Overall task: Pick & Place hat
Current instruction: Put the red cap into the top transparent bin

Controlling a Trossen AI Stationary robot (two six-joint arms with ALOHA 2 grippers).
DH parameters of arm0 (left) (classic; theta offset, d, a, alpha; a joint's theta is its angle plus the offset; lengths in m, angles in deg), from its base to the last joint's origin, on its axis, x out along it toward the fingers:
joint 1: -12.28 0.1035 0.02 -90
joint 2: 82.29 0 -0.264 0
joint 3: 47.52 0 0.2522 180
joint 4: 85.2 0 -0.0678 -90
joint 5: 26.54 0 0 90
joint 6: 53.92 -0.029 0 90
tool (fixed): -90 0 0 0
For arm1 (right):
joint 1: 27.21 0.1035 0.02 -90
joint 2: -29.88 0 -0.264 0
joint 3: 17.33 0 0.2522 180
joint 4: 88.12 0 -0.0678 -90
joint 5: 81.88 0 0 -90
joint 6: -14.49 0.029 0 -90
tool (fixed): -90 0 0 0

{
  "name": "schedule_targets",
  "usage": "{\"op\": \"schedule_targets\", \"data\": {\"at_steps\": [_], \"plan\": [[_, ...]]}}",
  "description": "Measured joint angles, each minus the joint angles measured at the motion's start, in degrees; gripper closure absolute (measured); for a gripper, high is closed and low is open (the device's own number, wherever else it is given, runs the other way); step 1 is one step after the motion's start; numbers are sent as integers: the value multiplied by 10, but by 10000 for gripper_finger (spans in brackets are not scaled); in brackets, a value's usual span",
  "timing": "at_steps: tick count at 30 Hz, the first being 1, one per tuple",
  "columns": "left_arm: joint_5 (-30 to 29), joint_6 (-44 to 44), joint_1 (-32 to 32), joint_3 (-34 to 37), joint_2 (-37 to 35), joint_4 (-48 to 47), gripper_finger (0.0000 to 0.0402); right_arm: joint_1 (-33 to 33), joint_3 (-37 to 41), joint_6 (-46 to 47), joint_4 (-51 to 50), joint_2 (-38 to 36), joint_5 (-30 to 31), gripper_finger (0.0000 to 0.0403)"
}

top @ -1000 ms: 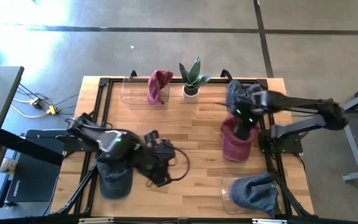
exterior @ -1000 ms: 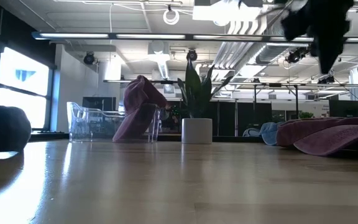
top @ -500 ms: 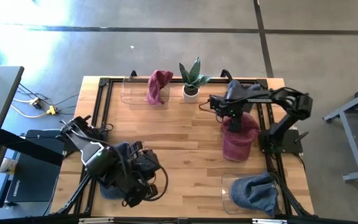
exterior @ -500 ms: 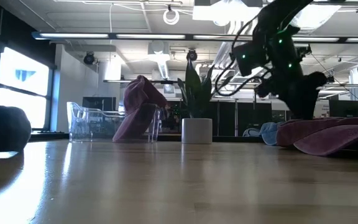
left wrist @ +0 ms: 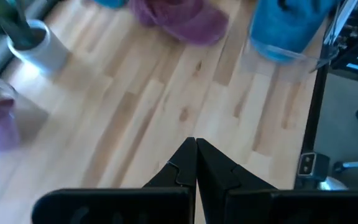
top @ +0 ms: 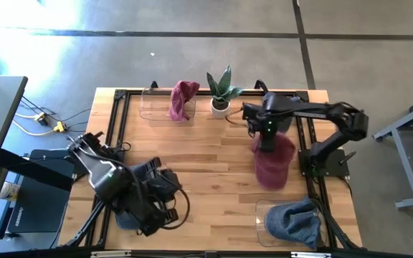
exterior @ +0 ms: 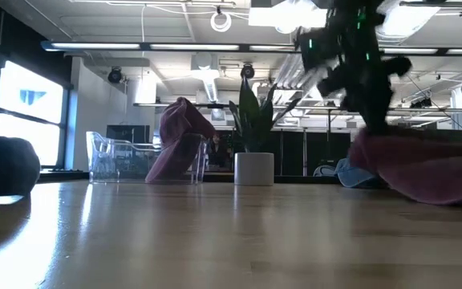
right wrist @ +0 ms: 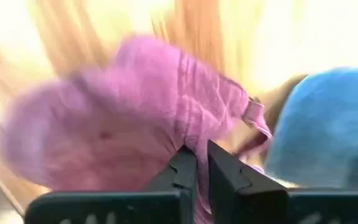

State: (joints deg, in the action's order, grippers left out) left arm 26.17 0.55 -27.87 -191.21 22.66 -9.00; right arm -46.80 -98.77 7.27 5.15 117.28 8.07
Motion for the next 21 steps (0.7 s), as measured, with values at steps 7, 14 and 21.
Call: {"op": "schedule_targets", "data": {"at_steps": [7,14,21], "plan": [[-63,-82,9,0,-70,0,401,143,-201,205,3,-55,97,398],[-82,-132,17,-1,-112,0,401,312,-173,328,143,5,145,399],[-42,-109,15,36,-104,1,401,383,3,357,499,132,73,395]]}}
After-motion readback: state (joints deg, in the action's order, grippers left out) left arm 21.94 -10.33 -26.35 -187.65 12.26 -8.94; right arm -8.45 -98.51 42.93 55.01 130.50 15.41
